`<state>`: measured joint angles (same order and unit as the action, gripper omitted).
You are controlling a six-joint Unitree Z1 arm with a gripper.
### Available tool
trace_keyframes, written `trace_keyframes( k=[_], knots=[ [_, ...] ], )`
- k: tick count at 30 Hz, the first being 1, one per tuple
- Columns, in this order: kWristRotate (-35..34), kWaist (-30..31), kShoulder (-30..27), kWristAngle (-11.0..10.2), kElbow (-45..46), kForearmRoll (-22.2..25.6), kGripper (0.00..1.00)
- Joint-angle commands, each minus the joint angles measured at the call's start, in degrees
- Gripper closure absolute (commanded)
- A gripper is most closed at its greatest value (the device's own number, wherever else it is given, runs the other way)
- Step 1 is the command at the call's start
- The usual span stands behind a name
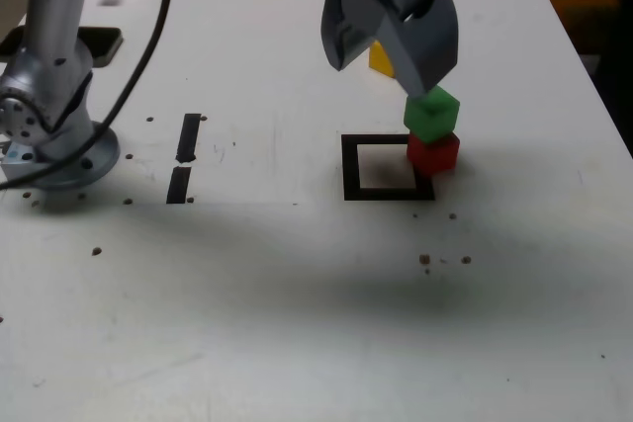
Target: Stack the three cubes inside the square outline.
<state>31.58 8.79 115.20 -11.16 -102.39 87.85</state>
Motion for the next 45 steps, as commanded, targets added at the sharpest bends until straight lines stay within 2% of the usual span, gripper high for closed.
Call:
trace_keyframes(
  k=[1,14,20,45],
  knots=[
    [0.40,0.90,0.14,-0.44,0.20,-0.46,0.11],
    [1.49,3.93,1.65,-0.96,-0.03,-3.01,0.11],
    [1.58,3.37,3.41,-1.58,0.50,-3.89,0.12],
    [1.73,1.32,7.67,-1.42,-0.78,-6.69,0.12]
  ],
)
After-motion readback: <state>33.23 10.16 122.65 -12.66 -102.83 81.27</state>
